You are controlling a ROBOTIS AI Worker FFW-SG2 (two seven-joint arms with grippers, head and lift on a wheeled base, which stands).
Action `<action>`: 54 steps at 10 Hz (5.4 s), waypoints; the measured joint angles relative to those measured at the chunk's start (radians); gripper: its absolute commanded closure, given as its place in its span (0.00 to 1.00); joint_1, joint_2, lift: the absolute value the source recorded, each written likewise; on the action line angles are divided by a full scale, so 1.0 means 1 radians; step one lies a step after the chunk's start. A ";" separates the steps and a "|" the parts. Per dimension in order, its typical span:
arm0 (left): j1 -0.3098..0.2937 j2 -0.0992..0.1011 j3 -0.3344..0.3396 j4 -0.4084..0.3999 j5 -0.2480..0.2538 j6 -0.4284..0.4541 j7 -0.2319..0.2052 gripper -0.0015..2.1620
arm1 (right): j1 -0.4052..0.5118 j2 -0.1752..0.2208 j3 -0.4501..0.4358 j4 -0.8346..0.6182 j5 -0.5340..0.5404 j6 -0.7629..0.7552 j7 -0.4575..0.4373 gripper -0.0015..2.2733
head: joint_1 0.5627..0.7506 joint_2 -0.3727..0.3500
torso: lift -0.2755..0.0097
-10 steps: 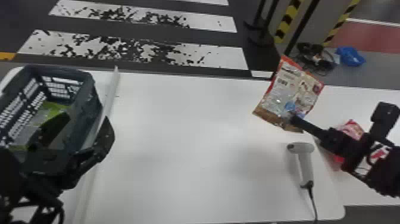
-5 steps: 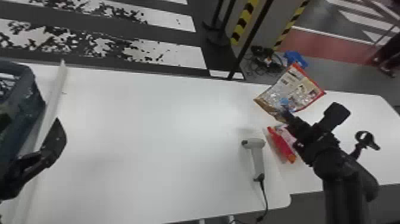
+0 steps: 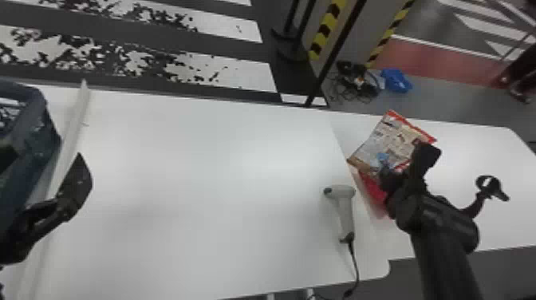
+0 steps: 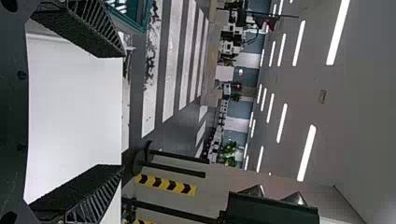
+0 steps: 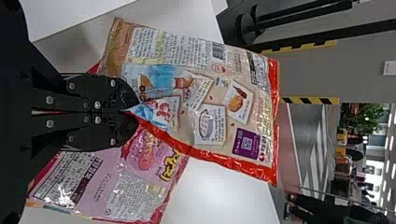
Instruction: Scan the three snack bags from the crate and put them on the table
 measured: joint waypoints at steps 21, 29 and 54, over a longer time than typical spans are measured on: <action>0.173 0.005 0.062 -0.243 0.029 0.112 0.034 0.01 | 0.700 0.217 0.615 -1.005 0.304 -0.401 -0.005 0.04 | 0.70 0.61 | 0.64; -0.371 0.085 0.390 -0.174 0.176 0.991 0.010 0.08 | 0.745 0.171 0.610 -0.962 0.371 -0.415 -0.005 0.04 | 0.70 0.82 | 0.64; -0.863 0.328 0.105 0.523 -0.153 1.316 -0.295 0.10 | 0.706 0.101 0.648 -0.924 0.358 -0.459 -0.023 0.04 | 0.70 0.89 | 0.64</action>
